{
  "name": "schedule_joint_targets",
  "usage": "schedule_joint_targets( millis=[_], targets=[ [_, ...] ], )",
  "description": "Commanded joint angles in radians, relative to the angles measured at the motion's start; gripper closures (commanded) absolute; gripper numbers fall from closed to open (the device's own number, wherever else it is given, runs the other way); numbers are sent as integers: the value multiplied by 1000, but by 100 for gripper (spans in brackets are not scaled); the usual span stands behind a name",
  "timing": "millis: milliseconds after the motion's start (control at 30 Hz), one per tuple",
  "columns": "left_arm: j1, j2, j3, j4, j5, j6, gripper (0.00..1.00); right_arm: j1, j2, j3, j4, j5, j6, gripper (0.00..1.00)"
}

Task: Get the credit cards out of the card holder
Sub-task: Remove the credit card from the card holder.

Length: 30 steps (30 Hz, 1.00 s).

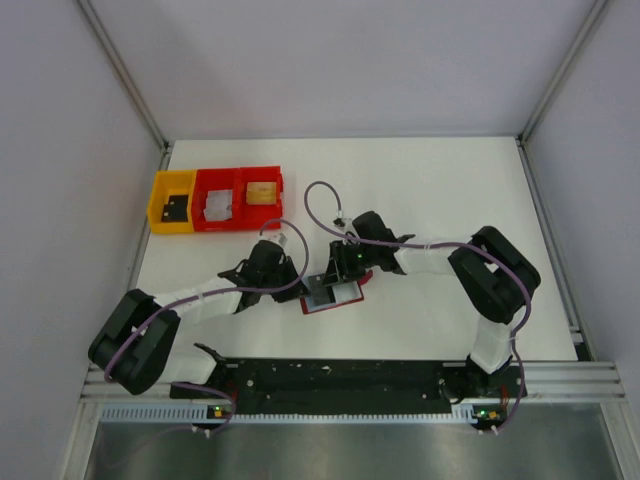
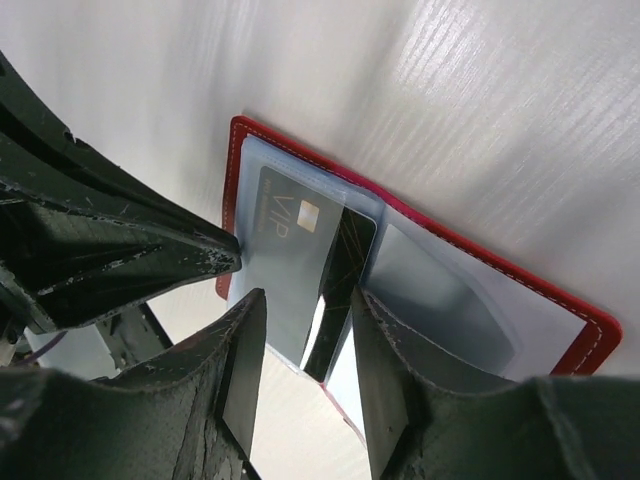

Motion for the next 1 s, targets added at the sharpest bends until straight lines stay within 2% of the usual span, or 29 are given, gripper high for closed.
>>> schedule_joint_targets(
  millis=[0, 300, 733, 967],
  targets=[
    [-1, 27, -19, -27, -21, 2, 90, -34, 19, -48, 117, -58, 48, 60],
    [-3, 43, -31, -29, -20, -4, 91, -72, 6, -110, 157, -73, 60, 61],
    [-3, 52, -22, -39, -21, 1, 92, -89, 58, -170, 378, -205, 141, 98],
    [-1, 50, -25, -41, -21, -5, 93, -176, 39, -234, 446, -248, 168, 100]
  ],
)
